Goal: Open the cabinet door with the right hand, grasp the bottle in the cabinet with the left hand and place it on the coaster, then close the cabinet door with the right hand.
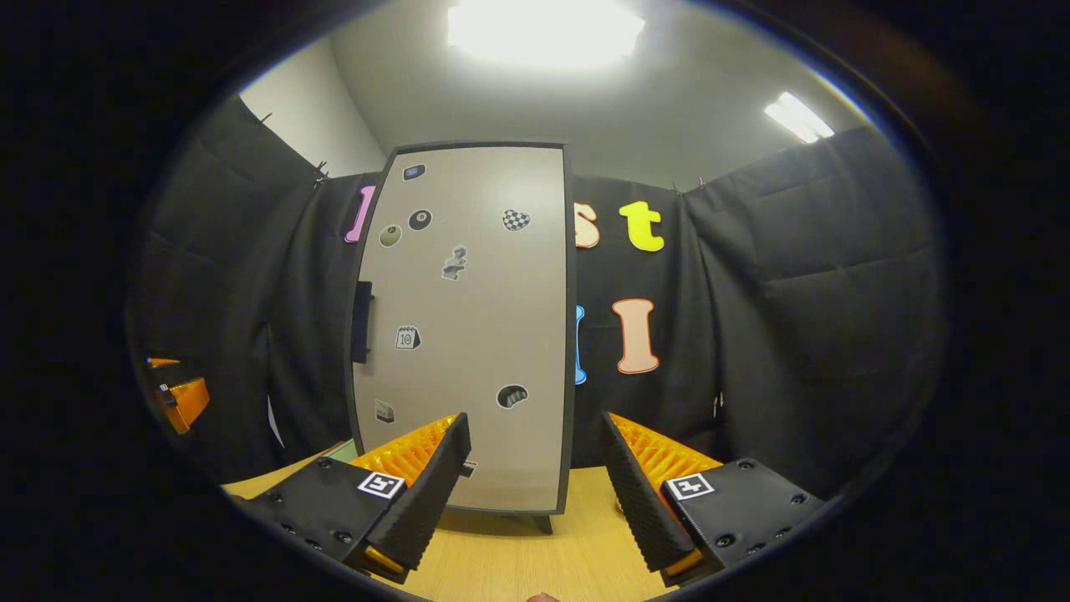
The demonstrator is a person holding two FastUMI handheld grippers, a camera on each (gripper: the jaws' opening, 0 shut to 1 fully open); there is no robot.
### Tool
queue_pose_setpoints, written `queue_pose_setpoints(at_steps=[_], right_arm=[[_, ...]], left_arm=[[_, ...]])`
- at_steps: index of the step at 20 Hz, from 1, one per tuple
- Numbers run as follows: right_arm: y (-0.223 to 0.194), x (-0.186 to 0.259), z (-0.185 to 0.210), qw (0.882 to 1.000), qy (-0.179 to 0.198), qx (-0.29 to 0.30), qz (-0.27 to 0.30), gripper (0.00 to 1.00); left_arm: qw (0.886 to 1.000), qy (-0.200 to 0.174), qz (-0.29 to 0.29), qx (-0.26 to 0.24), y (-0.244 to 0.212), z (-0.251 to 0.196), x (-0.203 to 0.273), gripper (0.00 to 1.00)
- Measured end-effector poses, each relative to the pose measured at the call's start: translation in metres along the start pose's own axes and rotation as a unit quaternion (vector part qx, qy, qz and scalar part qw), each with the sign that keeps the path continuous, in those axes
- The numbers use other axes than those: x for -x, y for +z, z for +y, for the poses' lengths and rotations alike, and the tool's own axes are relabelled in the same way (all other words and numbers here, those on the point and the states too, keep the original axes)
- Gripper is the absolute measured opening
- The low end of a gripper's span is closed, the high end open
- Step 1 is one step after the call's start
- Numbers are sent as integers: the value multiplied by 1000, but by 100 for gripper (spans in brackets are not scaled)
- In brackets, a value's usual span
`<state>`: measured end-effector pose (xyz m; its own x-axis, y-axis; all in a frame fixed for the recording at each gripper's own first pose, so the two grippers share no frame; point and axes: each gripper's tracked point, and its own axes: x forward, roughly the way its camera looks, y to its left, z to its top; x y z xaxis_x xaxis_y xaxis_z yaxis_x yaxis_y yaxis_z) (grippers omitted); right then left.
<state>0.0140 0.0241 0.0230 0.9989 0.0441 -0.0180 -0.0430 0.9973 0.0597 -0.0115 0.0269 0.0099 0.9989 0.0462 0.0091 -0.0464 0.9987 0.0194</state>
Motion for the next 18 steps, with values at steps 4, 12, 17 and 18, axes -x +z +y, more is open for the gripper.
queue_pose_setpoints(at_steps=[4, 12, 17, 18], right_arm=[[21, -23, 22, 1000, 18, -15, 5, 98], [40, -85, 105, 996, 76, -37, 29, 98], [46, -118, 170, 991, 119, -46, 33, 98], [45, -125, 180, 991, 123, -45, 34, 98]], left_arm=[[1000, 18, 1, -3, 3, 20, 7, 82], [994, 104, 13, -15, -2, 108, 51, 82], [986, 165, 23, -29, -11, 167, 75, 85], [984, 175, 24, -32, -12, 176, 81, 85]])
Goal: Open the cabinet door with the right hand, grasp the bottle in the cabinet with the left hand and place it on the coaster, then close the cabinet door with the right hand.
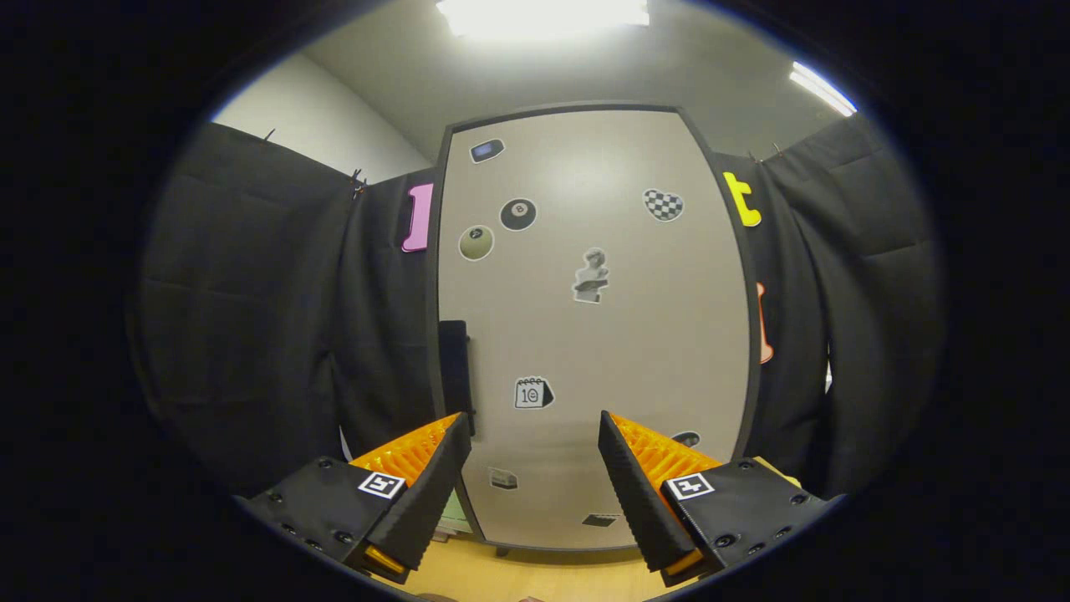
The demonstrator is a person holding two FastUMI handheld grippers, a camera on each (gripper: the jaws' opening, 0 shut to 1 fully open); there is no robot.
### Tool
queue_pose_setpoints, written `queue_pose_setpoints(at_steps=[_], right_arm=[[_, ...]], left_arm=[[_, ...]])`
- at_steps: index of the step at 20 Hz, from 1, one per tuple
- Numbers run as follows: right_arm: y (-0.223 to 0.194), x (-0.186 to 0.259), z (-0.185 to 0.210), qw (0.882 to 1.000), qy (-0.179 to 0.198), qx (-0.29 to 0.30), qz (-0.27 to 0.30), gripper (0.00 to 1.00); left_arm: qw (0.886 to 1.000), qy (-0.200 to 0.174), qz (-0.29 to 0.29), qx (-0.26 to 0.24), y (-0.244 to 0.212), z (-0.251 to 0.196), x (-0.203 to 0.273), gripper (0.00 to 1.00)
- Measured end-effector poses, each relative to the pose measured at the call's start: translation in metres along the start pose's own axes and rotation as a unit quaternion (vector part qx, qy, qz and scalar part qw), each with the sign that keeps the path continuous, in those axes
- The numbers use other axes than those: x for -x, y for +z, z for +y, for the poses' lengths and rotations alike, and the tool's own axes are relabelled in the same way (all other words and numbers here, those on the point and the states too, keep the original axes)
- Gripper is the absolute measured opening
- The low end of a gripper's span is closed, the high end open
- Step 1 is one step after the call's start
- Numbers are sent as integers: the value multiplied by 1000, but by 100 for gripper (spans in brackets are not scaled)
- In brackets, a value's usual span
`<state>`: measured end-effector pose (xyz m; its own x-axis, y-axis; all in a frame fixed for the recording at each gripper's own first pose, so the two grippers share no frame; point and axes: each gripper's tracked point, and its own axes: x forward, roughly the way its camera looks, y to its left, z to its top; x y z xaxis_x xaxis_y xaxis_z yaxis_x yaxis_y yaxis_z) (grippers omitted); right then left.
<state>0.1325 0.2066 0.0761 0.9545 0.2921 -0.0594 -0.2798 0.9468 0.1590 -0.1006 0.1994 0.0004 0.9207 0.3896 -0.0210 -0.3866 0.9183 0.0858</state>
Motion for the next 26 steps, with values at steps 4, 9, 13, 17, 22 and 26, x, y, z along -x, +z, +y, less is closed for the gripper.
queue_pose_setpoints(at_steps=[4, 9, 13, 17, 22, 26], right_arm=[[1, -36, 29, 1000, 13, 8, 2, 98], [1, -77, 54, 999, 11, 31, 2, 98], [1, -108, 69, 999, 10, 45, 10, 92], [-12, -124, 76, 998, -1, 52, 39, 72], [-15, -131, 70, 998, -15, 13, 57, 38], [-17, -127, 70, 996, -1, 12, 86, 32]], left_arm=[[999, 37, 10, -12, -5, 38, 4, 84], [997, 75, 23, -12, -16, 72, 16, 84], [995, 92, 27, -16, -20, 87, 19, 84], [994, 101, 35, -13, -25, 95, 21, 82], [994, 107, 32, -5, -25, 97, 23, 82], [995, 99, 28, -1, -24, 96, 26, 82]])
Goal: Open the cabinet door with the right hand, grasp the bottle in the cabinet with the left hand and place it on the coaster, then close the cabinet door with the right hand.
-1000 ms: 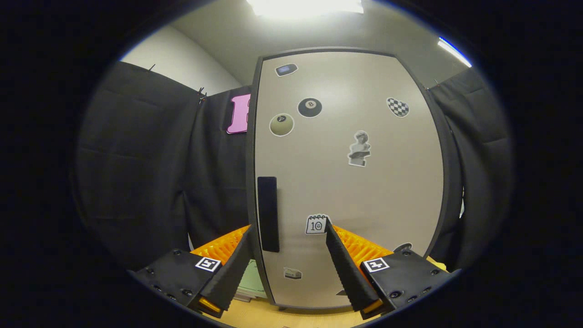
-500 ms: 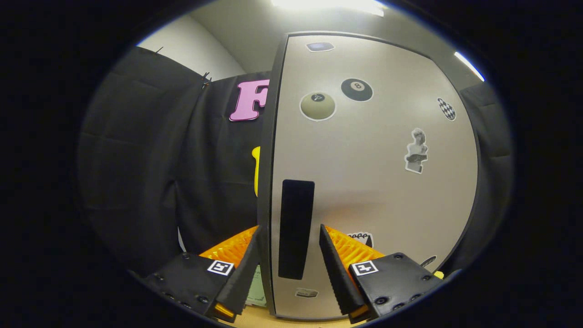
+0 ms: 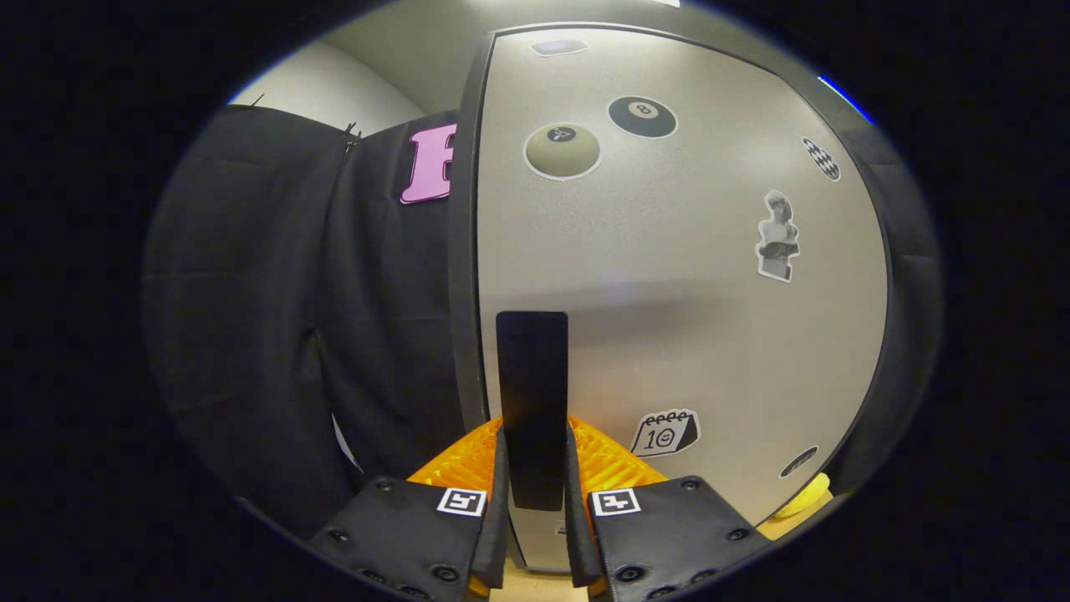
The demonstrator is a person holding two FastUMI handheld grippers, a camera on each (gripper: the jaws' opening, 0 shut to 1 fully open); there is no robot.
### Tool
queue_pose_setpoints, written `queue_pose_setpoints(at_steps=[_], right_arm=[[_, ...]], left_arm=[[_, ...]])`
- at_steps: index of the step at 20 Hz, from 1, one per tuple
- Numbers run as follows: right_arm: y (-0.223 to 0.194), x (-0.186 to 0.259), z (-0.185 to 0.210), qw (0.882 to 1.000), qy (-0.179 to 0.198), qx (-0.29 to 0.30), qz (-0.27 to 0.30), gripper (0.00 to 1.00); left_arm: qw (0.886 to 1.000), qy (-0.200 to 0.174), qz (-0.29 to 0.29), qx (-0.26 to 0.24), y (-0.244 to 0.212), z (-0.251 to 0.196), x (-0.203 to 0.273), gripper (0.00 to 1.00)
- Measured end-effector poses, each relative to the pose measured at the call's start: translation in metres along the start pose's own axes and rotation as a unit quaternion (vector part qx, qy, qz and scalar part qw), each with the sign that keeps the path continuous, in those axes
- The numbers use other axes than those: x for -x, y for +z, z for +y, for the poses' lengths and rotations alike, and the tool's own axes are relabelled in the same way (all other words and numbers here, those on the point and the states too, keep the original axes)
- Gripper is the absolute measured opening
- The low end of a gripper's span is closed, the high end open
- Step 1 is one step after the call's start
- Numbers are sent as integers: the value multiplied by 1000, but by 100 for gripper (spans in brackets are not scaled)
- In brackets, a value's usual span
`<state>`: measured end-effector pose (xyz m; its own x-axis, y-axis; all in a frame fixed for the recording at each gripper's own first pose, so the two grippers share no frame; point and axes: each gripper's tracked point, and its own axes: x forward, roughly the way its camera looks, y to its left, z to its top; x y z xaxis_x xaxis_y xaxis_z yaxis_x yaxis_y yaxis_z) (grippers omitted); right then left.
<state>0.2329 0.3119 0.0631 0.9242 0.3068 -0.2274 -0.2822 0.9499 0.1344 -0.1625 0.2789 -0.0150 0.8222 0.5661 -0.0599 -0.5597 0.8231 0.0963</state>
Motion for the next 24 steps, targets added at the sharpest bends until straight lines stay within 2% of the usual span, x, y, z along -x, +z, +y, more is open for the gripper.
queue_pose_setpoints(at_steps=[2, 3, 4, 8, 9, 10, 13, 24], right_arm=[[-1, 3, 0, 1000, 11, 5, 10, 16], [-1, 6, 0, 1000, 20, 9, 11, 13], [-3, 8, 1, 999, 30, 11, 12, 16], [-4, 17, -2, 998, 63, 3, 12, 16], [-5, 20, -4, 997, 71, 4, 15, 13], [-5, 25, -5, 997, 79, 3, 14, 16], [-6, 35, -10, 995, 101, 1, 19, 16], [-10, 52, -38, 990, 136, -9, 23, 15]], left_arm=[[1000, -11, -7, 4, 3, -2, 2, 82], [1000, -19, -11, 5, 5, -2, 3, 82], [1000, -26, -17, 4, 8, -3, 4, 82], [998, -57, -29, 14, 19, -12, 10, 82], [997, -69, -28, 20, 21, -19, 10, 84], [996, -78, -27, 24, 20, -32, 5, 84], [994, -106, -20, 30, 16, -67, -9, 82], [975, -215, -31, 34, 27, -168, -9, 84]])
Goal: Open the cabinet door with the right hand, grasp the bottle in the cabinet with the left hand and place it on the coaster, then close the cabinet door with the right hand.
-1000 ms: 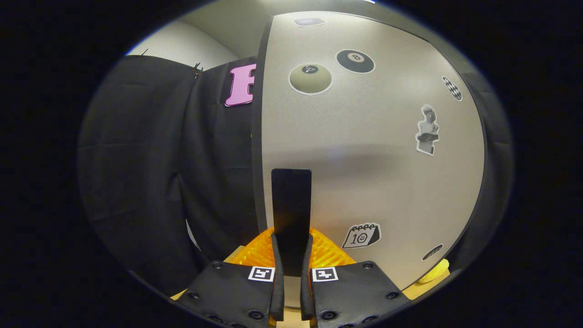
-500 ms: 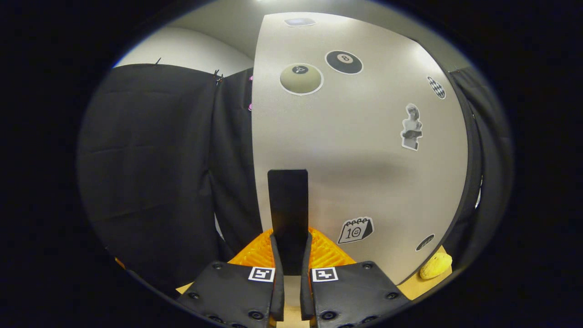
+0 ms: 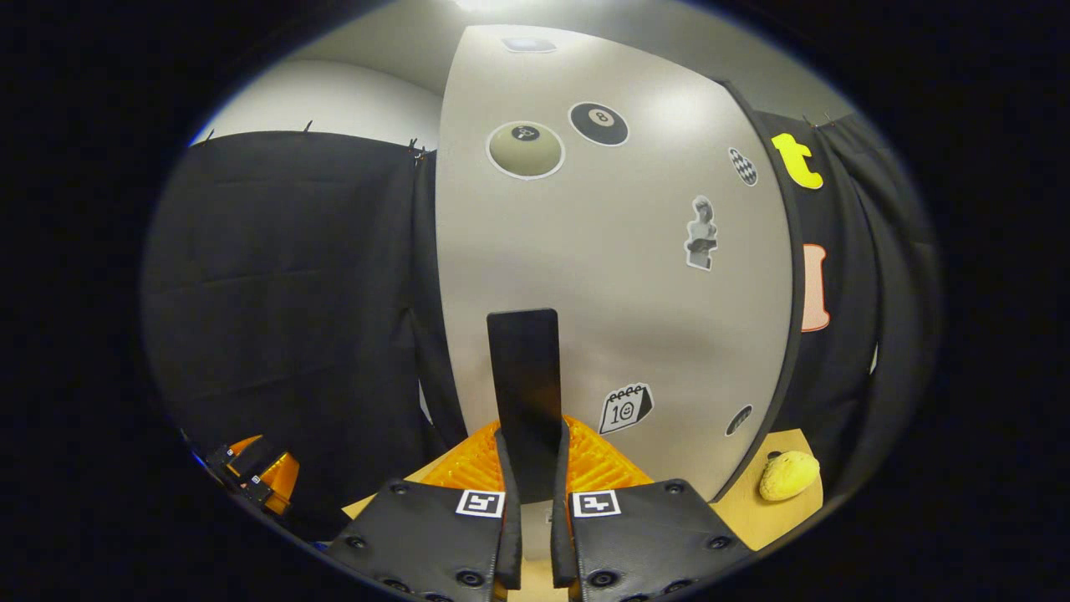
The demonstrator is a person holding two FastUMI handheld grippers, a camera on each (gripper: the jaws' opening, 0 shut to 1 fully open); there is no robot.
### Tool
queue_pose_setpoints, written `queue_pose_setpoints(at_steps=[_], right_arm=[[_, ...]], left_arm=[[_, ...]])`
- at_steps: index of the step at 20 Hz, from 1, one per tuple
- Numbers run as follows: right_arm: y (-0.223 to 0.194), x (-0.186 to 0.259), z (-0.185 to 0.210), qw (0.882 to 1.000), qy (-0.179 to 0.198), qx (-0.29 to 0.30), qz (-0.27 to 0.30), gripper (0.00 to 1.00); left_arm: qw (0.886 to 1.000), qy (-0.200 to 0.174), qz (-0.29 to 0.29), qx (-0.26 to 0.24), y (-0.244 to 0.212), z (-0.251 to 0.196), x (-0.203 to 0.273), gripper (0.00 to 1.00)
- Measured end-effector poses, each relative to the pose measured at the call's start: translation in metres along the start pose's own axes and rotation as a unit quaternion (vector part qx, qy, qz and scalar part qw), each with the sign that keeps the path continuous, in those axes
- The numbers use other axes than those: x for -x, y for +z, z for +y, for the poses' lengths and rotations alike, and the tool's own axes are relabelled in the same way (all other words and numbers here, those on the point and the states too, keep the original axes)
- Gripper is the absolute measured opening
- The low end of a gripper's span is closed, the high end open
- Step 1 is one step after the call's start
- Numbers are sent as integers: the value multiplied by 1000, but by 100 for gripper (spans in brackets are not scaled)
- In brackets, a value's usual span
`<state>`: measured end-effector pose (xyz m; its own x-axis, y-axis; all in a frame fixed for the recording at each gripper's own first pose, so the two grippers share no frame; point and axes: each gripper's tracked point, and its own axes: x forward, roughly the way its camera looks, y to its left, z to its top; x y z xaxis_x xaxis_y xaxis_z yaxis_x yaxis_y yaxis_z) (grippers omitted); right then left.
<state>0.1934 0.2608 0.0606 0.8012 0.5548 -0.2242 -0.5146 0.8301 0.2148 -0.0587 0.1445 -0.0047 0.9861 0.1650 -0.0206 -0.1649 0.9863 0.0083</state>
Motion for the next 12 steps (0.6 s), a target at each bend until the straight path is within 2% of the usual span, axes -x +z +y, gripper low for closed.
queue_pose_setpoints(at_steps=[4, 8, 9, 12], right_arm=[[0, 11, -9, 1000, -11, -23, -8, 15], [-1, 25, -23, 999, -50, -8, -13, 16], [-1, 26, -27, 998, -60, -5, -14, 12], [-2, 33, -40, 997, -78, 2, -13, 14]], left_arm=[[999, -41, 3, 2, -2, -34, -15, 82], [995, -96, 10, 9, -3, -83, -27, 84], [994, -108, 9, 10, 0, -96, -29, 82], [991, -135, 4, 13, 8, -141, -29, 82]])
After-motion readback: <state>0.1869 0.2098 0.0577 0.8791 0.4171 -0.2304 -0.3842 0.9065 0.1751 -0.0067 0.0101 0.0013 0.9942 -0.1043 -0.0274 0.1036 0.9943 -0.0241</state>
